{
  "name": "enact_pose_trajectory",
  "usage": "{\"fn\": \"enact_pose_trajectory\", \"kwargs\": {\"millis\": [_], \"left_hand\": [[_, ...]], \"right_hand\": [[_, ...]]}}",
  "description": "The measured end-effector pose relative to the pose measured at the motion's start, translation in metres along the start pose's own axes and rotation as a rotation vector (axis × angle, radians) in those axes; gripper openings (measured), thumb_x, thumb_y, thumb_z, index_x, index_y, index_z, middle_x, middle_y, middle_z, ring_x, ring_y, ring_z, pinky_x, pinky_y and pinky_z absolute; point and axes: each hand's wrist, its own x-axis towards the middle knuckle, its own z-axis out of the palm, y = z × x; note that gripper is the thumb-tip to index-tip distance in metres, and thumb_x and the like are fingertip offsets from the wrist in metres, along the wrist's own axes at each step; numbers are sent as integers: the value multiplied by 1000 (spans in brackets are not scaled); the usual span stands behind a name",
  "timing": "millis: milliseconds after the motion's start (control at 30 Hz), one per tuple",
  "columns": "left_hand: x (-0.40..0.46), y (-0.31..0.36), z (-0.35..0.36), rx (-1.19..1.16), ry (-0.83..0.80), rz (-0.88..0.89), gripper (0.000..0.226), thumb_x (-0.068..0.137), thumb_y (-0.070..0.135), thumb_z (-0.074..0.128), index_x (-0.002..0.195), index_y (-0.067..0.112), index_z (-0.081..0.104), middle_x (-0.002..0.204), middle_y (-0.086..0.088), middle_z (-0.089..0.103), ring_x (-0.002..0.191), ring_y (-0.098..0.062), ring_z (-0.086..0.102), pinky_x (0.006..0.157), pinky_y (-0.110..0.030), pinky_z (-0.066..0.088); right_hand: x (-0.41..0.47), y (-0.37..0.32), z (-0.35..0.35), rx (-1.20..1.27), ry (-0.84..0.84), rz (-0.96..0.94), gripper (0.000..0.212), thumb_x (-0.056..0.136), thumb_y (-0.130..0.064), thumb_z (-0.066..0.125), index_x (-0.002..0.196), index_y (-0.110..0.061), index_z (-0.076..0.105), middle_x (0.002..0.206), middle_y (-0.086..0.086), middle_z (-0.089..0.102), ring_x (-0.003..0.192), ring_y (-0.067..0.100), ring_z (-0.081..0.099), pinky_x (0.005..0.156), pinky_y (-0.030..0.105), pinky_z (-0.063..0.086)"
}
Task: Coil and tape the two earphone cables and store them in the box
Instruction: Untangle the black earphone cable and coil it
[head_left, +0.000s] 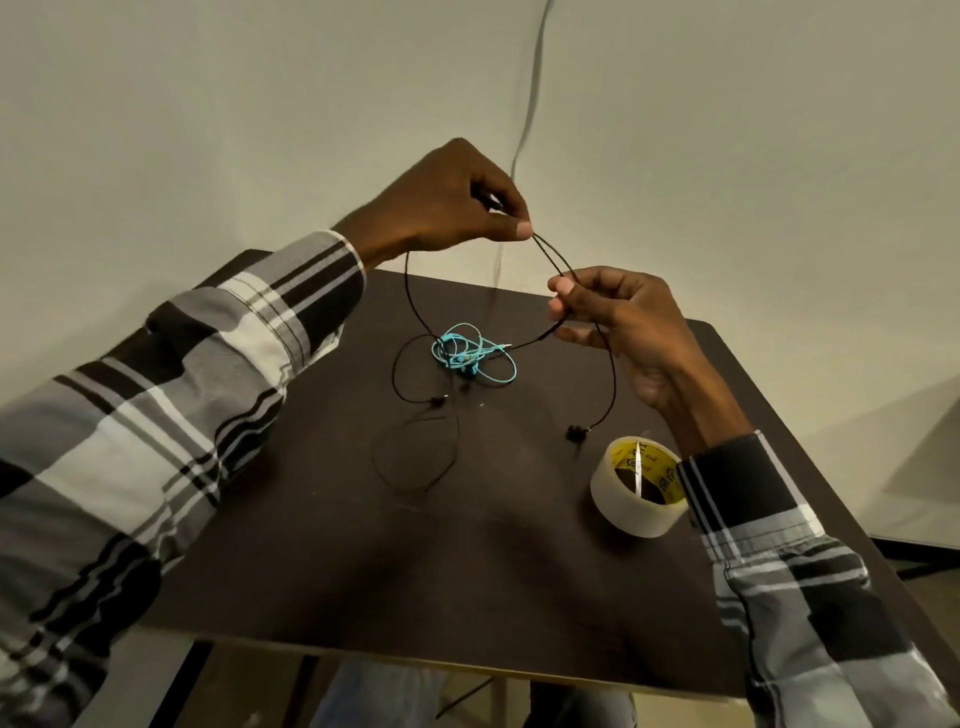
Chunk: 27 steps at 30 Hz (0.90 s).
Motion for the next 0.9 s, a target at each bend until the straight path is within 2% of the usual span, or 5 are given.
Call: {"fn": "enact_pose_trajectory", "kwargs": {"millis": [100, 233, 333, 567, 900], "left_hand": [[-4, -5, -11, 48, 18, -23, 23, 80, 37, 77, 92, 17, 78, 83, 0, 73, 65, -4, 54, 65, -20, 39], [-7, -7, -19, 73, 53, -42, 24, 80, 39, 75, 92, 18, 76, 70, 13, 64, 53, 3, 49, 58, -15, 32], [-8, -10, -25, 64, 144, -45, 26, 80, 40, 75, 92, 18, 77, 73, 8, 66, 54, -2, 47, 59, -16, 35], [-5, -23, -38, 77, 428, -108, 28, 79, 47, 74, 91, 22, 77, 87, 6, 72, 69, -7, 57, 71, -29, 48], [-3, -35, -41, 91, 545, -140, 30, 79, 50, 71, 89, 22, 77, 82, 7, 70, 64, -4, 53, 70, -30, 51]], "right_hand": [[0, 0, 0, -32, 16, -4, 20, 91, -24, 71, 100, -7, 74, 81, 3, 72, 83, 14, 69, 82, 33, 59], [-1, 0, 4, -21, 33, -13, 22, 92, -28, 69, 92, -7, 74, 67, -1, 60, 60, 12, 57, 63, 28, 55], [0, 2, 4, -52, 28, -22, 24, 92, -34, 68, 89, -12, 75, 64, -2, 56, 54, 11, 48, 56, 24, 50], [8, 16, 2, -39, -63, 41, 24, 92, -18, 69, 107, 0, 71, 79, 5, 69, 70, 14, 65, 74, 31, 59], [38, 62, 17, -372, -218, 283, 21, 96, -18, 63, 102, 1, 70, 81, 7, 73, 70, 14, 67, 65, 33, 60]]}}
